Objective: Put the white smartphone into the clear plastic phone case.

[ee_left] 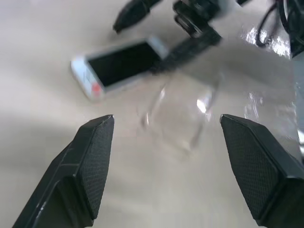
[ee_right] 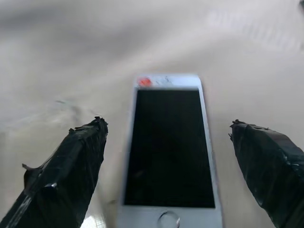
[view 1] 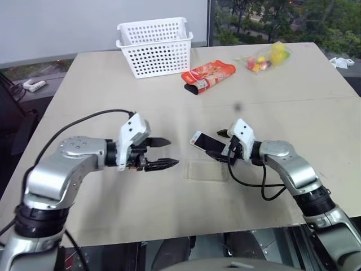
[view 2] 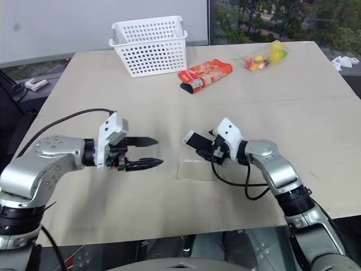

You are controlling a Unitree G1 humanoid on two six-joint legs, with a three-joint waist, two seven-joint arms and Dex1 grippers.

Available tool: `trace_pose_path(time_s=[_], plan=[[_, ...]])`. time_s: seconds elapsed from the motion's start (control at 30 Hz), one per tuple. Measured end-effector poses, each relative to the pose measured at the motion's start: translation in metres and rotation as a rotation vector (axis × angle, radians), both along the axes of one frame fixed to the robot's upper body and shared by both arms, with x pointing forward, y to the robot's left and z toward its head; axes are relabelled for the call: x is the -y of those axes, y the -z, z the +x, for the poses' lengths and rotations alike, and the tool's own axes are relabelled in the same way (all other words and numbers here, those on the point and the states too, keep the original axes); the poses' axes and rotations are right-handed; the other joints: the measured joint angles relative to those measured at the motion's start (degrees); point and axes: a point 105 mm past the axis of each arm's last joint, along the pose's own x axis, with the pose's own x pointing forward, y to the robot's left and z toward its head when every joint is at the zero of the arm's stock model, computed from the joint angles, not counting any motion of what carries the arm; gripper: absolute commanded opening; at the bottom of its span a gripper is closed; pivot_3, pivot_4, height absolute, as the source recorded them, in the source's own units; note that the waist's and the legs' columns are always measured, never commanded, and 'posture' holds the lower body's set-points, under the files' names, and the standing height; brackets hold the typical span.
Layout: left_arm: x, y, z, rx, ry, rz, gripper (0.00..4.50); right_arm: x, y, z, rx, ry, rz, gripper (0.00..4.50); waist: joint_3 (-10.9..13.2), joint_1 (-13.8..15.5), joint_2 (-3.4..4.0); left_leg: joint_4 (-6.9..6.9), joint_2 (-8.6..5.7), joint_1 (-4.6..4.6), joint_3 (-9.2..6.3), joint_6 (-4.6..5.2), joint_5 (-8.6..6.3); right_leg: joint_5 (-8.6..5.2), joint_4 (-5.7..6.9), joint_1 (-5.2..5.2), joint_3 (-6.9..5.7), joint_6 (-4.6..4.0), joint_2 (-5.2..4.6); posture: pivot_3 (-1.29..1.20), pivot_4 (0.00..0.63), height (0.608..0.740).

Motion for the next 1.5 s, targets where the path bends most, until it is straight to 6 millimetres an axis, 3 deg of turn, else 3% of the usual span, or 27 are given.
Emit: trace_pose_path(time_s=[0.13,0.3,0.4,0.47,0.5,0.57,0.67,0.73,0.93,1.1,1.13,1.2,1.3,1.5], plan=[[-0.017,-0.001,-0.008,-0.016,-0.06,0.031,3.66,-0.001,0.002,0.005,-0.032,0.015,-0.052,4.5,0.0,0.2,0.01,0.0,0.0,0.03,0.06,0.0,0.0,0.03,-0.01,0.01,0.04,-0.04,-0.01,0.0,0.15,0.74],[-0.021,0.004,-0.009,-0.023,-0.092,0.038,3.66,-0.002,0.002,0.006,-0.046,0.018,-0.111,4.5,0.0,0.3,0.0,0.0,0.02,0.07,0.04,0.18,-0.12,0.06,0.01,0.02,0.05,-0.09,0.02,0.0,0.15,0.74],[-0.02,0.002,-0.008,-0.013,-0.093,0.037,3.73,-0.001,0.0,0.008,-0.053,0.036,-0.126,3.72,0.0,0.3,0.01,0.0,0.02,0.07,0.06,0.18,-0.11,0.06,0.01,0.02,0.06,-0.09,0.01,0.0,0.15,0.74],[-0.02,0.0,-0.006,0.004,-0.093,0.035,3.73,0.002,-0.002,0.011,-0.057,0.049,-0.132,2.93,0.0,0.4,0.01,0.0,0.02,0.07,0.05,0.17,-0.11,0.06,0.0,0.02,0.05,-0.09,0.0,0.0,0.15,0.74],[-0.019,-0.001,-0.005,0.008,-0.093,0.035,3.73,0.002,-0.005,0.011,-0.05,0.047,-0.131,2.89,0.0,0.5,0.01,0.0,0.02,0.07,0.06,0.17,-0.11,0.06,0.0,0.02,0.06,-0.09,-0.01,0.0,0.15,0.74],[-0.018,-0.002,-0.004,0.015,-0.089,0.034,3.73,0.004,-0.007,0.011,-0.052,0.043,-0.14,2.24,0.0,0.5,-0.01,0.0,0.02,0.07,0.06,0.18,-0.11,0.07,-0.01,0.04,0.06,-0.09,-0.01,0.0,0.15,0.74],[-0.013,0.001,-0.004,0.013,-0.066,0.033,3.73,0.007,-0.007,0.012,-0.056,0.036,-0.133,0.76,0.0,0.6,-0.02,0.01,0.01,0.11,0.02,0.19,-0.12,0.09,-0.01,0.11,0.08,-0.12,-0.02,0.0,0.15,0.74],[-0.013,0.0,-0.002,0.016,-0.062,0.03,3.73,0.016,-0.008,0.016,-0.029,0.052,-0.144,0.06,0.0,0.7,-0.01,0.01,0.0,0.12,0.03,0.19,-0.12,0.09,-0.01,0.11,0.04,-0.12,-0.02,0.0,0.15,0.74],[-0.008,0.001,0.003,0.021,-0.044,0.013,3.73,0.028,-0.011,0.021,0.0,0.058,-0.156,0.06,0.0,0.1,-0.02,-0.05,0.02,0.07,0.09,-0.01,0.0,0.09,-0.02,0.01,0.05,-0.12,0.0,0.0,0.15,0.74],[-0.009,0.0,0.003,0.024,-0.04,0.014,3.73,0.031,-0.012,0.02,-0.028,0.064,-0.128,2.13,0.0,0.1,-0.01,-0.12,0.06,0.07,0.08,0.02,-0.02,0.08,-0.04,0.0,0.14,-0.13,0.01,0.0,0.15,0.74],[-0.01,0.0,0.003,0.023,-0.041,0.018,3.73,0.03,-0.011,0.019,-0.04,0.063,-0.117,2.27,0.0,0.1,-0.01,-0.12,0.06,0.07,0.08,0.07,-0.05,0.08,-0.04,0.0,0.16,-0.13,0.01,0.0,0.15,0.74],[-0.012,-0.001,0.002,0.024,-0.04,0.023,3.73,0.025,-0.009,0.015,-0.069,0.05,-0.089,3.28,0.0,0.2,0.0,-0.12,0.06,0.07,0.09,0.16,-0.11,0.08,-0.04,0.0,0.2,-0.13,0.01,0.0,0.15,0.74],[-0.013,-0.001,0.001,0.02,-0.035,0.031,3.73,0.023,-0.005,0.009,-0.087,0.034,-0.088,4.45,0.0,0.2,0.01,-0.12,0.06,0.06,0.08,0.16,-0.1,0.08,-0.05,-0.01,0.2,-0.13,0.01,0.0,0.15,0.74],[-0.013,-0.001,0.001,0.019,-0.034,0.036,3.73,0.021,-0.002,0.01,-0.078,0.045,-0.106,4.45,0.0,0.2,0.01,-0.11,0.06,0.08,0.09,0.16,-0.11,0.08,-0.03,-0.01,0.19,-0.13,0.02,0.0,0.15,0.74]])
